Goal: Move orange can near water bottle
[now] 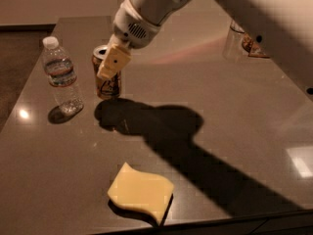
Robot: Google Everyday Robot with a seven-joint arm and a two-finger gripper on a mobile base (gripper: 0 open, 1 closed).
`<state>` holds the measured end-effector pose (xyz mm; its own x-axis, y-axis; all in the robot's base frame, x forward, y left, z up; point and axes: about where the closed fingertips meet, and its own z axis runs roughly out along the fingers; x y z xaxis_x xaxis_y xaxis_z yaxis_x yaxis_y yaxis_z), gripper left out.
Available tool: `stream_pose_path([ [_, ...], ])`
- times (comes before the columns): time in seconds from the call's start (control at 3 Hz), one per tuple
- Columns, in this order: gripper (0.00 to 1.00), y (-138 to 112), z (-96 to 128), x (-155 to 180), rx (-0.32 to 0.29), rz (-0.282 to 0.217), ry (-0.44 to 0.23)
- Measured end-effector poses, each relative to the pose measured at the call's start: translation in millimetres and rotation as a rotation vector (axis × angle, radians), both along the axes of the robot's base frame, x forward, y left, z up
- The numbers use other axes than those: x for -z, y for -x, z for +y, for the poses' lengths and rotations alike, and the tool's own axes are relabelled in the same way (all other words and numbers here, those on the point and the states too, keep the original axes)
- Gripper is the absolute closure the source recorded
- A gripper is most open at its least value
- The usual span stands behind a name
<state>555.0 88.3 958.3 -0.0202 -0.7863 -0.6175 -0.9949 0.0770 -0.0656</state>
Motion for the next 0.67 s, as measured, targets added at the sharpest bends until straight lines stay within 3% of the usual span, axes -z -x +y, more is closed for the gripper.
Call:
stream_pose_path([
  [0.33, 0.97, 9.4, 26.8, 20.6, -0.004, 0.011, 0.031],
  [0.67, 0.74, 11.5, 39.3, 36.4, -0.003, 0.042, 0.054],
])
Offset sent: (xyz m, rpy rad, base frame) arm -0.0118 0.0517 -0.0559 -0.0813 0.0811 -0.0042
